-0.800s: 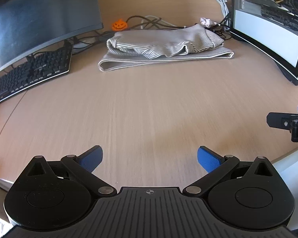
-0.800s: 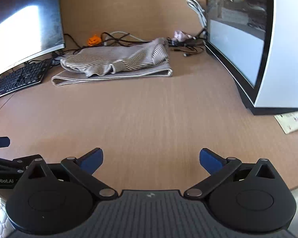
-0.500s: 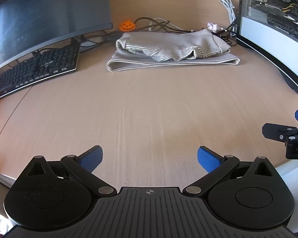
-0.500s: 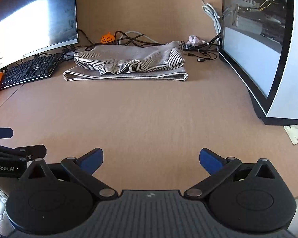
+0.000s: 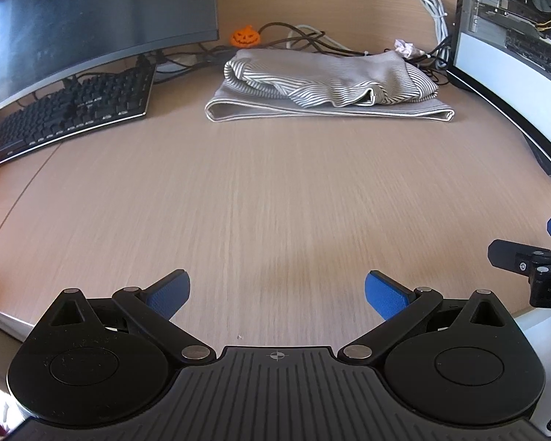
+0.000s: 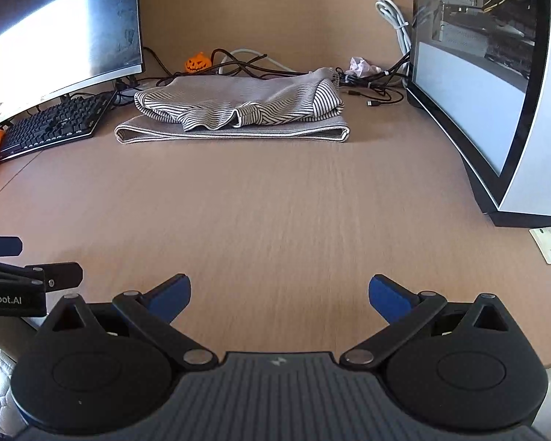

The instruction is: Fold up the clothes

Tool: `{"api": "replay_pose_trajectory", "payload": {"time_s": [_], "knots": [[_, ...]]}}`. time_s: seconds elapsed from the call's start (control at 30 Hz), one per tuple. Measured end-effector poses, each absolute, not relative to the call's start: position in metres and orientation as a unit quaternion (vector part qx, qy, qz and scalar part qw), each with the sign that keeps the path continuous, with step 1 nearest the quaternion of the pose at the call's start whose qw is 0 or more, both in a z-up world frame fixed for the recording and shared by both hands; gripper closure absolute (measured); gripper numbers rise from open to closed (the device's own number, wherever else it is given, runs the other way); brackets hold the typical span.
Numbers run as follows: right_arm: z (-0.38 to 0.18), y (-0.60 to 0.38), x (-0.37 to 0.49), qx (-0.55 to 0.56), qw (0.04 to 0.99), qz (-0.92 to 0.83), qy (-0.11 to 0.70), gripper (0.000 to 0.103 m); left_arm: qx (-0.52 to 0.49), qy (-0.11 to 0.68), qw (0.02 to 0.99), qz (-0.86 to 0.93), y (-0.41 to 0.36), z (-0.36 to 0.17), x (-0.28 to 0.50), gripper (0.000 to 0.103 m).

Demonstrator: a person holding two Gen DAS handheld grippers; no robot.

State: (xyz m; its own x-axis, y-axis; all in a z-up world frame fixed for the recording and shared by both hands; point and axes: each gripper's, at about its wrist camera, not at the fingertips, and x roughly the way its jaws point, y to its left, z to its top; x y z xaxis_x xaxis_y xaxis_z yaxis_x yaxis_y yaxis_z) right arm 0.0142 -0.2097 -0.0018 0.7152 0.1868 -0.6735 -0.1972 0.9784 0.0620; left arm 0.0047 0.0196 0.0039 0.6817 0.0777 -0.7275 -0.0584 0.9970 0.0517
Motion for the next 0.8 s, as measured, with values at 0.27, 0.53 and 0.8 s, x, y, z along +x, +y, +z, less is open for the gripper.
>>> {"api": "replay_pose_trajectory", "payload": {"time_s": [0.27, 0.53, 0.8], "knots": [[-0.0049, -0.2082, 0.0155, -0.006, 0.926, 0.102, 0.364, 0.0, 0.009, 0.401, 0.915, 0.038, 0.0205, 0.003, 0.0072, 0.0], [-0.0062, -0.2083, 0.017, -0.004, 0.926, 0.101, 0.364, 0.0, 0.008, 0.402, 0.915, 0.041, 0.0235, 0.0032, 0.0102, 0.0], [-0.007, -0.2092, 0.019, -0.004, 0.925, 0.101, 0.365, 0.0, 0.007, 0.405, 0.913, 0.042, 0.0246, 0.002, 0.0121, 0.0]]}}
